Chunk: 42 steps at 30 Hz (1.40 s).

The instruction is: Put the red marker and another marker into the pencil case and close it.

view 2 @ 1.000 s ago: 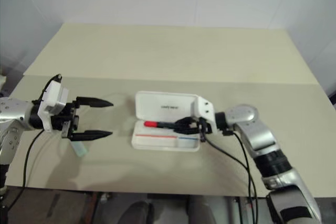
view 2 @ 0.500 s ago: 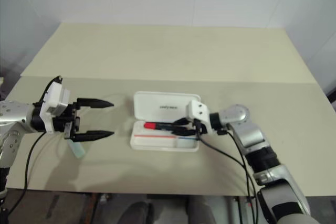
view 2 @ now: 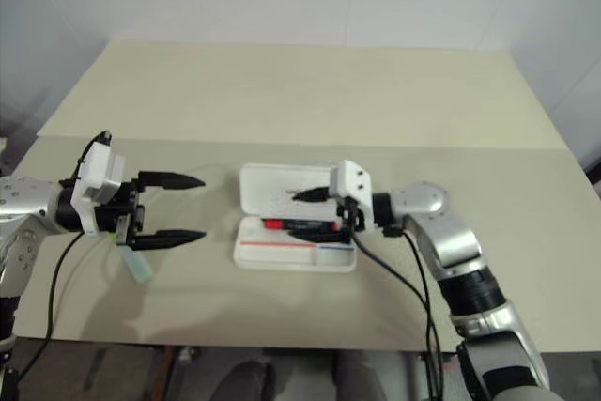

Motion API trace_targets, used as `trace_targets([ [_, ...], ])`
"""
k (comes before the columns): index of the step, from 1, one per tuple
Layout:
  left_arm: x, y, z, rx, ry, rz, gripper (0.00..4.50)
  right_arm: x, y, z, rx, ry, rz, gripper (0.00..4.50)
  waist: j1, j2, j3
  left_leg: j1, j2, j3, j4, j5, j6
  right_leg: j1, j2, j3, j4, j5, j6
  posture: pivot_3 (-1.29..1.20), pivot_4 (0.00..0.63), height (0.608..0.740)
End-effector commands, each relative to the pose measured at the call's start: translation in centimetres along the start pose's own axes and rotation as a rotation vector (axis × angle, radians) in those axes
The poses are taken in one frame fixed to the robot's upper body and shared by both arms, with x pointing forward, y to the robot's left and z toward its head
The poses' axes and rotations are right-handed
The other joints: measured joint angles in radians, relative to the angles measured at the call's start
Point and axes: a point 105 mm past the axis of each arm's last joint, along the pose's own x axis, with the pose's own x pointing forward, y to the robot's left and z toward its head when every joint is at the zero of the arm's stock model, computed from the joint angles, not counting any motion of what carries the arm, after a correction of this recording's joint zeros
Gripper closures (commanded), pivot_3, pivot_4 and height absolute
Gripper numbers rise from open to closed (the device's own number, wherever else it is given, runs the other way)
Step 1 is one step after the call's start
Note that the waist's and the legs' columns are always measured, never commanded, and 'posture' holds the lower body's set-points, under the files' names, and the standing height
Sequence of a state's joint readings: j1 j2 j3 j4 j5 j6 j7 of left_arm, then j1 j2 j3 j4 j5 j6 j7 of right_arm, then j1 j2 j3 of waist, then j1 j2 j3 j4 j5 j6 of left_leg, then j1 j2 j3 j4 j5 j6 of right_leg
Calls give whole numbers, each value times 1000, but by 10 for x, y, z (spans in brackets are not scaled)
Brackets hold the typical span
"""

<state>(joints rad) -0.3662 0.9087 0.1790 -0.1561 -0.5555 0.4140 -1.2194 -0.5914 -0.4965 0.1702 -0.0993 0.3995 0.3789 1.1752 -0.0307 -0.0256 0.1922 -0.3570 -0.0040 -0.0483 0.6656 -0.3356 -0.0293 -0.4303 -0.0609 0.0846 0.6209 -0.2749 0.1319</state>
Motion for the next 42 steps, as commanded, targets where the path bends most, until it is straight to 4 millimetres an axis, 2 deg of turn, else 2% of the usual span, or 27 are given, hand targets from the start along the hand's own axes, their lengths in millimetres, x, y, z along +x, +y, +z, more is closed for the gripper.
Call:
trace_targets([
  [1,-2,-3,7,3,-42,61,0,-18,9,26,14,-74,-31,460,1,0,0,0,0,0,0,0,0,0,0,0,0,0,0,0,150,740],
  [2,-3,-4,7,-8,-48,82,0,-22,12,28,18,-75,-36,114,2,0,0,-1,1,0,0,0,0,0,-1,0,0,0,0,0,150,740],
  [3,-4,-4,6,-18,-53,112,0,-25,14,29,27,-75,-45,18,2,0,0,-1,1,0,-1,0,0,0,-1,0,-1,0,0,0,150,740],
  [8,-16,-1,-1,-70,-93,389,0,-54,14,42,40,-81,-151,18,2,0,0,-2,2,0,-1,-1,1,0,-1,-1,-2,0,0,0,150,740],
  [12,-32,-1,-23,-98,-7,699,0,-78,-1,47,9,-70,-258,18,2,0,0,-1,2,1,-1,-1,1,0,-1,0,-6,0,1,0,150,740],
  [15,-44,1,-31,-119,21,874,0,-82,-4,46,9,-64,-261,18,3,0,0,1,0,1,0,0,1,2,-1,0,-6,0,1,0,150,740],
  [17,-58,0,-45,-202,47,1071,0,-83,-7,44,5,-51,-253,18,3,0,0,1,0,1,0,0,1,2,-1,0,-4,1,1,0,150,740],
  [19,-67,-13,-62,-276,127,1217,0,-86,-14,45,-12,-45,-253,18,-1,0,0,2,0,1,1,0,1,3,-1,1,-4,1,1,0,150,740],
  [22,-61,-31,-71,-338,173,1286,0,-89,-22,47,-31,-34,-248,18,1,-1,0,2,-1,3,1,0,1,2,-1,2,-4,1,2,0,150,740],
  [25,-51,-53,-85,-480,191,1372,0,-87,-24,45,-42,-20,-214,18,6,-1,0,2,0,2,1,0,1,3,-1,2,-5,1,2,0,150,740],
  [29,-43,-65,-95,-590,204,1404,0,-81,-23,47,-49,-26,-189,18,10,-1,0,1,-2,2,2,0,0,3,0,0,-5,2,1,0,150,740],
  [42,-49,-61,-114,-656,278,1490,0,-81,-21,49,-58,-36,-196,18,4,-1,0,2,-3,3,2,0,0,4,1,1,-5,2,1,0,150,740],
])
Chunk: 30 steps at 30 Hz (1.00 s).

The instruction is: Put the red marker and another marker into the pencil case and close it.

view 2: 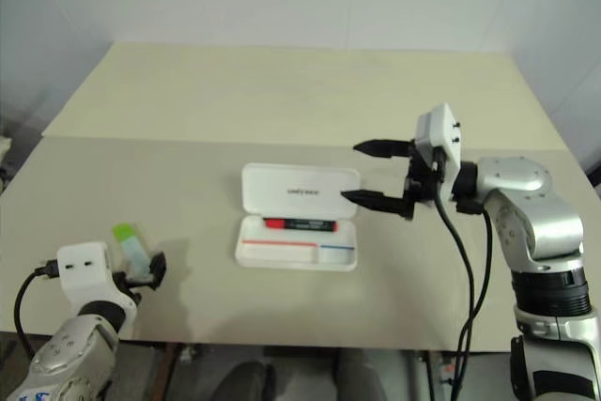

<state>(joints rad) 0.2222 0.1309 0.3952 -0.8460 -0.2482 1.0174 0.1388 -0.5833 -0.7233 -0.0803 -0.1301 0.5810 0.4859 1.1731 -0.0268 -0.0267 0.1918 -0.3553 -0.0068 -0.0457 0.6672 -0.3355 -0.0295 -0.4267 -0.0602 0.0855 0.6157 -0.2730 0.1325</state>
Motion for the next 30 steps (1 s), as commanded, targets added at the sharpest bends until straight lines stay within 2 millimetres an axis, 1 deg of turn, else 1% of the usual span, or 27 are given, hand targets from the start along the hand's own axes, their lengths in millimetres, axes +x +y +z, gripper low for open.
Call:
trace_targets([
  [1,-1,6,1,-13,-5,40,0,0,3,13,-55,-27,4,18,0,0,0,0,0,0,0,0,0,0,0,0,0,0,0,0,150,740],
  [4,-1,6,-6,-49,27,50,0,-1,4,13,-56,-29,-1,18,0,0,0,0,0,0,0,0,0,0,0,0,-1,0,0,0,150,740],
  [8,2,5,-8,-64,37,38,0,-1,5,14,-60,-31,-6,18,1,0,0,0,0,0,-1,0,0,0,0,0,-2,0,0,0,150,740],
  [9,3,7,-9,-66,44,53,0,-1,5,14,-61,-32,-8,18,1,0,0,0,0,0,-1,0,0,0,0,0,-2,0,0,0,150,740],
  [10,3,8,-10,-75,51,53,389,-2,5,14,-62,-30,-10,0,1,0,0,0,0,0,0,0,0,0,0,0,-2,0,0,0,150,740],
  [13,4,9,-10,-72,56,55,1255,-2,5,14,-63,-30,-15,0,0,0,0,0,0,0,0,0,-1,1,0,0,-1,1,0,0,150,740],
  [19,7,8,-9,-69,56,49,3308,-2,6,13,-62,-32,-21,0,0,0,0,1,0,0,0,0,-1,1,1,0,-1,1,-1,0,150,740],
  [20,7,9,-8,-68,52,51,3487,-2,6,13,-62,-33,-22,0,0,0,0,1,0,0,0,0,-1,1,1,0,-1,1,-1,0,150,740],
  [22,9,9,-5,-70,38,50,3483,-2,7,13,-62,-33,-24,0,0,0,0,1,0,0,0,0,-1,1,1,0,-1,1,0,0,150,740],
  [23,12,9,4,-106,-13,51,3483,-2,7,13,-61,-33,-24,0,0,0,0,1,0,0,0,0,-1,1,1,0,-1,1,0,0,150,740],
  [25,16,6,32,-204,-161,26,3483,-2,8,11,-60,-32,-26,0,2,-1,0,1,0,0,0,1,-2,1,1,-1,-1,1,-1,0,150,740],
  [28,18,1,70,-188,-334,-68,3483,-1,9,10,-57,-31,-26,0,4,-2,1,-1,1,1,0,3,-4,1,1,-5,-2,3,-2,0,150,740],
  [30,18,-3,85,-165,-398,-118,3483,-2,10,9,-56,-31,-29,0,3,-2,1,-2,1,1,0,3,-5,1,1,-6,-3,3,-3,0,150,740],
])
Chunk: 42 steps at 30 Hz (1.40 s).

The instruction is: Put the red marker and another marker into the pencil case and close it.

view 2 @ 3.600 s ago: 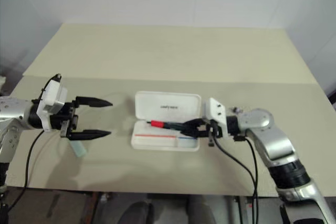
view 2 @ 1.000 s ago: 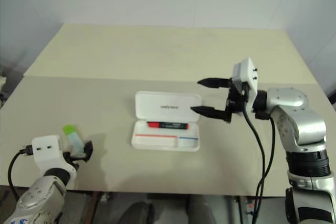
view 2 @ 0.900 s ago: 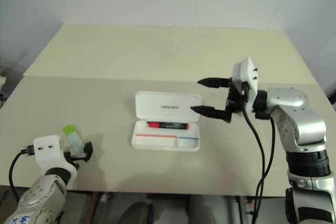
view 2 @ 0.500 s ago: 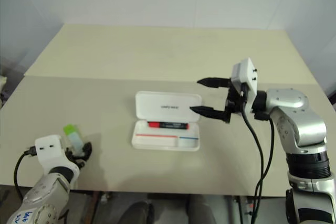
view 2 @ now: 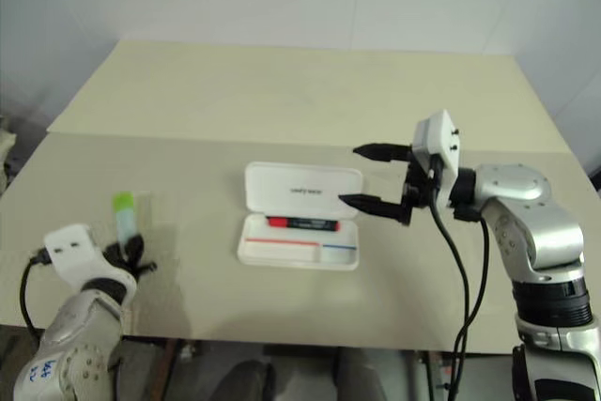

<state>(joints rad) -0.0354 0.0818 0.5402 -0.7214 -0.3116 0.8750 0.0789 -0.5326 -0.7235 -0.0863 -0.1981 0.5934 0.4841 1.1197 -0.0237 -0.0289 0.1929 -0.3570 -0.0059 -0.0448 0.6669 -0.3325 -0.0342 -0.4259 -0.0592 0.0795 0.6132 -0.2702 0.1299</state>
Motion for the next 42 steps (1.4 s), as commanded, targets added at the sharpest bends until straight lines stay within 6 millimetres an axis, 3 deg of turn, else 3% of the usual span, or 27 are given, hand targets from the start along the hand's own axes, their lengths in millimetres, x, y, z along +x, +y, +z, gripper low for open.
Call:
trace_targets([
  [1,2,-11,29,7,-141,-105,3483,-3,2,10,-44,-28,-5,0,0,0,0,0,0,0,0,0,0,0,0,0,-1,0,0,0,150,740],
  [7,6,-43,53,70,-238,-387,3483,-5,2,7,-40,-19,-28,0,-2,0,0,-1,1,0,-2,0,1,-1,0,-1,-3,0,0,0,150,740],
  [10,-6,-77,57,207,-269,-703,3483,-7,3,6,-40,-15,-50,0,-2,0,0,-2,1,0,-2,0,1,-1,0,-1,-3,0,0,0,150,740],
  [14,-24,-100,50,421,-306,-986,3483,-10,3,6,-40,-13,-77,0,-2,0,0,-2,1,0,-2,0,1,-1,-1,-1,-4,0,0,0,150,740],
  [21,-34,-111,41,507,-275,-1259,3483,-17,6,5,-40,-9,-130,0,-3,0,0,-2,1,0,-4,-1,1,-1,-1,-1,-5,0,-1,0,150,740],
  [24,-46,-115,26,610,-220,-1458,3483,-23,6,4,-41,-1,-160,0,-3,0,0,-2,1,0,-3,-1,1,-1,-1,-2,-4,0,-1,0,150,740],
  [29,-43,-121,8,619,-115,-1637,3483,-27,8,5,-41,4,-188,0,-1,1,0,-2,1,0,-3,0,1,-1,-1,-2,-4,0,-1,0,150,740],
  [42,-25,-125,-20,732,88,-1781,3483,-33,15,8,-36,10,-240,0,-1,1,0,-2,1,-1,-3,0,2,-1,0,-2,-3,0,-1,0,150,740],
])
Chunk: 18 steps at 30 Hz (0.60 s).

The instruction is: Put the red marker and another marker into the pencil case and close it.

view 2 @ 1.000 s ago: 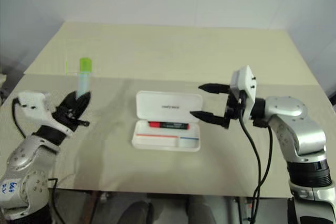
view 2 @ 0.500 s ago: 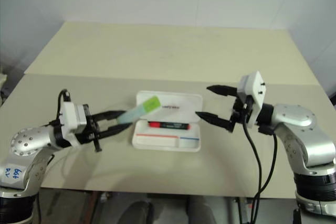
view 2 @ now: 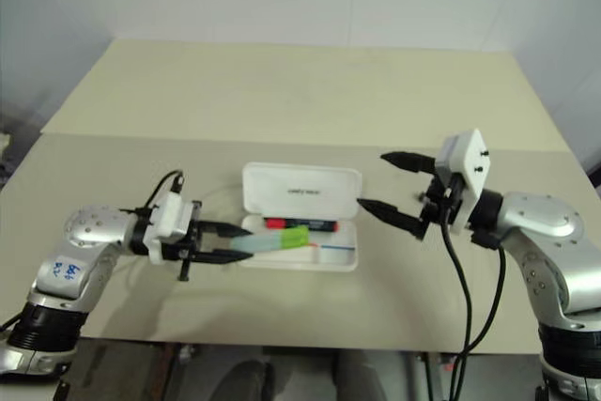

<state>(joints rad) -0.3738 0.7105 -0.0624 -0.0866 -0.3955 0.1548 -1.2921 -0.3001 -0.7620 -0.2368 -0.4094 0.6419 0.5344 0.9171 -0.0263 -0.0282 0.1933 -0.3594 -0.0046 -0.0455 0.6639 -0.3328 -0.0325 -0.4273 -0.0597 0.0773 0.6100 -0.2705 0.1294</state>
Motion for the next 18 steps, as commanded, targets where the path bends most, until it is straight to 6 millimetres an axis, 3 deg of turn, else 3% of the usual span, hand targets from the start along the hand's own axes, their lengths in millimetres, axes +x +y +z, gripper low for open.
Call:
trace_targets([
  [1,3,3,-8,24,78,-50,3483,-5,4,14,-42,-29,-16,0,2,0,0,0,0,0,0,0,0,0,0,0,0,0,0,0,150,740],
  [18,19,19,-21,69,155,-106,3483,-6,10,15,-35,-46,-59,0,1,0,0,0,0,0,1,0,0,0,0,0,1,0,0,0,150,740],
])
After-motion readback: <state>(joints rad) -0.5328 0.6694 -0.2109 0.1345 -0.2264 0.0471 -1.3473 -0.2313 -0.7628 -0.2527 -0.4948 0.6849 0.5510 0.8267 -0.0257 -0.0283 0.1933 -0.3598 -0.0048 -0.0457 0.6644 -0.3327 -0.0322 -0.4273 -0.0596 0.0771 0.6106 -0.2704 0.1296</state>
